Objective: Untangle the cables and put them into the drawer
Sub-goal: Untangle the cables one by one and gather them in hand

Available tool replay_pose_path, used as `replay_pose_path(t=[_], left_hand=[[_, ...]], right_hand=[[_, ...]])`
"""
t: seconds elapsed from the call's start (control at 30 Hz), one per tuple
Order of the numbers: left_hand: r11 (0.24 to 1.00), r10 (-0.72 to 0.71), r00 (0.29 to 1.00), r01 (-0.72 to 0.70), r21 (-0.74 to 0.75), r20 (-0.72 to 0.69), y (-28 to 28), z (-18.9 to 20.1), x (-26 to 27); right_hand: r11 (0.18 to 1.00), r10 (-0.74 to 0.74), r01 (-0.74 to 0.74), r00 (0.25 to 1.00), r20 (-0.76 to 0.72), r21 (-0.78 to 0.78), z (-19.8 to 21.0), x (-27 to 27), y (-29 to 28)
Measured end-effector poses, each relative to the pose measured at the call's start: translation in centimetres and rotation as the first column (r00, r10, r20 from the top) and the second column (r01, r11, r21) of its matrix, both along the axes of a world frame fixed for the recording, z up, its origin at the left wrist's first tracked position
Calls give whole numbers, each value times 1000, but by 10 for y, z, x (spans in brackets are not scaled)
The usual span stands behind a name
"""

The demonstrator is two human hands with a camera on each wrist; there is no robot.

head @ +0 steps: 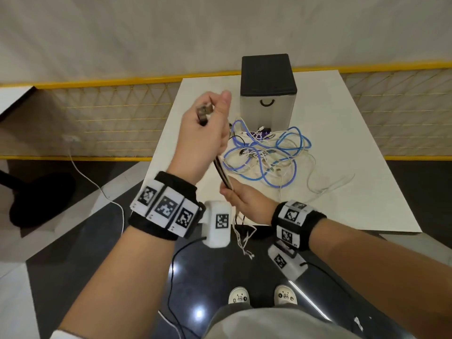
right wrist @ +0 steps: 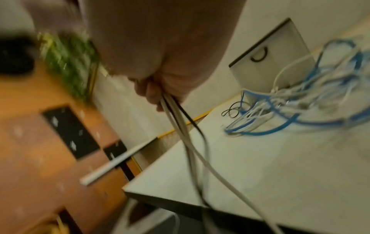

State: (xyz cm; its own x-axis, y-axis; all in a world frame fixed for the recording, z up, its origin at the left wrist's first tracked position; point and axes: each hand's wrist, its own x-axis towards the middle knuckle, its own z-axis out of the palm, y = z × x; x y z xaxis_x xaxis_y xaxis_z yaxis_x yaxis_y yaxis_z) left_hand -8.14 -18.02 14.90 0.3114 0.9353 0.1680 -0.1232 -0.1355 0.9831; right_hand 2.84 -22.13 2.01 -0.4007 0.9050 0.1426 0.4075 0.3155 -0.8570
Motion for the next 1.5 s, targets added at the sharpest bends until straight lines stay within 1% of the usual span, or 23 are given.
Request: replay_pose_path(t=[0.07,0.17,0.23,0.3,0.43,0.5,0.6,0.63,0.67,0.73,0.77,0.8,0.83,0.87,0.9,0.93,0.97,1.0,1.03,1.1,1.27,1.4,1.5], left_hand=[[1000,3,1000,-3,13,10,2,4,-1],[1000,6,1000,-6,16,5,-3,5,3],[1000,-7,999,6,14,44,-5,10,4],[1000,-20,997,19,15,71,-5,16,3],[999,-41,992,36,40,116,-8,25,2],[999,-43,991,39,34,131,-7,27,2],[1000,-24,994,22,15,107,1,25,-2],[1000,-18,995,18,1,94,4,22,-4],[999,-20,996,23,-25,86,7,20,-5],[993,-28,996,37,-115,83,12,13,-7],[988,-25,997,36,-151,75,13,8,-6],[985,-18,998,27,-168,58,14,2,-4],[985,-10,999,17,-171,36,14,-4,-1],[986,-6,1000,8,-168,16,14,-10,3],[986,-5,1000,6,-166,2,14,-15,6],[986,-9,1000,7,-165,-7,15,-19,10],[986,-14,1000,12,-164,-13,16,-23,13],[986,-22,1000,18,-163,-18,17,-26,16],[986,-28,999,24,-164,-21,18,-28,18],[985,-35,999,31,-167,-22,20,-31,22],[981,-27,1000,24,-193,-15,27,-34,24],[977,-18,1000,12,-211,-23,30,-38,24],[975,4,1000,-10,-221,-24,34,-41,24]], right_hand=[[999,-22,23,999,23,-46,-17,8,0],[992,-5,27,985,175,-124,-38,16,3],[978,13,43,964,265,-203,-54,24,2],[972,32,50,939,342,-230,-71,32,0],[982,58,45,852,520,-184,-90,43,-4],[980,61,71,786,615,-188,-96,47,-4],[968,173,13,695,697,-252,-91,54,-3],[958,215,-9,687,694,-287,-87,58,-2],[948,237,-18,704,670,-317,-82,64,0],[945,191,3,810,555,-328,-73,78,7],[954,106,46,871,480,-295,-69,85,12],[962,-23,134,909,415,-239,-66,92,19],[953,-182,256,912,368,-163,-65,99,26],[914,-340,395,872,353,-97,-67,106,33],[856,-459,513,809,368,-59,-71,112,40],[802,-521,595,746,414,-62,-75,119,46],[762,-531,641,700,477,-93,-81,124,51],[737,-500,661,673,545,-139,-87,127,54],[728,-455,662,662,596,-180,-92,129,56],[724,-413,655,661,627,-214,-100,130,56],[676,-471,698,656,589,-238,-102,128,60],[688,-468,686,669,577,-238,-99,124,62],[667,-542,708,675,501,-231,-93,122,60]])
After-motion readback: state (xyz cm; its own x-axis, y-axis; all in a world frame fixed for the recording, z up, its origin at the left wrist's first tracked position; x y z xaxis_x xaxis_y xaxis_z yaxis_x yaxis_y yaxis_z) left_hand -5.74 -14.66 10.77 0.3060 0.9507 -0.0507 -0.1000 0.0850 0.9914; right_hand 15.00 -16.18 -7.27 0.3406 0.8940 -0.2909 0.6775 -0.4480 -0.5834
